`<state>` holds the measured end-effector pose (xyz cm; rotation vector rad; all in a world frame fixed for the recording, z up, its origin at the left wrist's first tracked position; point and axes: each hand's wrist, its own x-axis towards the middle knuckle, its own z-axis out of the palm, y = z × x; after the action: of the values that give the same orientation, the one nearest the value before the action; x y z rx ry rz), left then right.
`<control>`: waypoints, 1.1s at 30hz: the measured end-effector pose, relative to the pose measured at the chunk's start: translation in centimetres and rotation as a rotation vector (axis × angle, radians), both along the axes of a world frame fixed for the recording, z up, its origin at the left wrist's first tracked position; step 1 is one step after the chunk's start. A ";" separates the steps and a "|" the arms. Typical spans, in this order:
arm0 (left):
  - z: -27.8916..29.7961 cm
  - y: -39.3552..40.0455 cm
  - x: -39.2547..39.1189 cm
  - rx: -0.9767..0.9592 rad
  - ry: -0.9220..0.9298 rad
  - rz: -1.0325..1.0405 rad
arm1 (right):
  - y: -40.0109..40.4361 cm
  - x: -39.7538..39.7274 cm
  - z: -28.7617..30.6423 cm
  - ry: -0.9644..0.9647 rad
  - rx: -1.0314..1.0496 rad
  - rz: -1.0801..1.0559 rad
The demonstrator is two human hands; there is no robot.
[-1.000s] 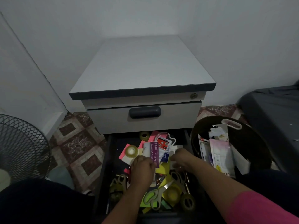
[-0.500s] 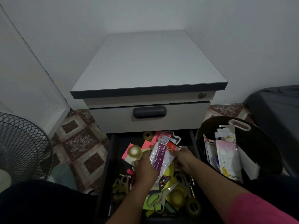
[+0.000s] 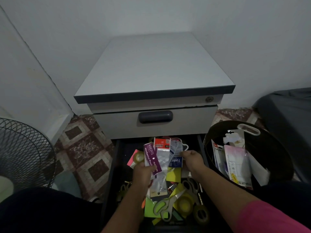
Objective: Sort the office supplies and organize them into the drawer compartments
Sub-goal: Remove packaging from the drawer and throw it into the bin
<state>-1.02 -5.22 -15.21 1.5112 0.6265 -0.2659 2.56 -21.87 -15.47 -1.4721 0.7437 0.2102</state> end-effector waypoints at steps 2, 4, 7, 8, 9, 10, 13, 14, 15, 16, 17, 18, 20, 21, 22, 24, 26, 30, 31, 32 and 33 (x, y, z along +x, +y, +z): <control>0.5 0.0 0.0 -0.038 -0.031 0.022 | 0.0 0.1 0.0 -0.022 -0.052 -0.037; 1.0 -0.1 0.0 -0.062 -0.072 0.015 | -0.1 0.1 0.2 -0.031 -0.034 -0.070; 1.8 -0.4 0.1 -0.061 -0.143 -0.030 | -0.4 0.0 0.6 -0.020 0.020 -0.070; 2.0 -0.6 0.2 -0.078 -0.155 -0.037 | -0.5 0.0 0.8 -0.012 0.016 -0.066; 2.3 -0.7 0.1 -0.091 -0.163 -0.044 | -0.6 0.0 1.0 -0.011 0.008 -0.068; 2.4 -0.8 0.2 -0.097 -0.170 -0.048 | -0.7 -0.1 1.4 -0.011 -0.005 -0.078; 2.7 -1.1 0.1 -0.097 -0.200 -0.051 | -0.8 -0.2 2.5 -0.041 -0.014 -0.123; 2.8 -1.1 0.1 -0.101 -0.200 -0.043 | -0.8 -0.3 3.0 -0.044 0.011 -0.142; 2.8 -1.1 0.0 -0.099 -0.197 -0.034 | -0.9 -0.3 3.2 -0.055 0.037 -0.169; 2.8 -1.0 -0.1 -0.092 -0.191 -0.029 | -0.9 -0.4 3.5 -0.058 0.054 -0.190; 2.9 -1.0 -0.2 -0.077 -0.186 -0.027 | -1.1 -0.4 3.7 -0.059 0.062 -0.209; 2.9 -0.9 -0.3 -0.069 -0.180 -0.027 | -1.2 -0.6 4.2 -0.053 0.072 -0.224; 3.1 -0.9 -0.5 -0.077 -0.167 -0.044 | -1.7 -0.8 5.3 -0.032 0.105 -0.242; 3.4 -1.0 -0.6 -0.083 -0.163 -0.058 | -2.1 -0.8 5.9 -0.015 0.142 -0.245; 3.6 -1.2 -0.8 -0.086 -0.159 -0.071 | -2.6 -0.9 6.5 0.002 0.174 -0.239; 4.0 -1.9 -1.1 -0.111 -0.144 -0.106 | -3.9 -0.8 7.5 0.022 0.195 -0.238; 4.5 -3.0 -1.3 -0.114 -0.135 -0.166 | -5.6 -0.7 8.6 0.072 0.232 -0.287; 5.5 -6.5 -0.9 -0.119 -0.129 -0.291 | -10.4 -1.0 11.0 0.101 0.068 -0.205; 5.7 -7.5 -0.7 -0.115 -0.131 -0.319 | -11.7 -0.9 11.4 0.087 -0.062 -0.086; 6.0 -8.6 -0.5 -0.099 -0.128 -0.350 | -12.6 -1.2 12.6 0.145 -0.161 0.040; 6.1 -9.8 -0.2 -0.082 -0.127 -0.379 | -13.5 -1.8 13.2 0.224 -0.418 0.238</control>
<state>-1.19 -15.07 -9.12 1.5470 0.2217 -0.4756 0.78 -35.39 -2.26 -1.9598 0.8237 0.4256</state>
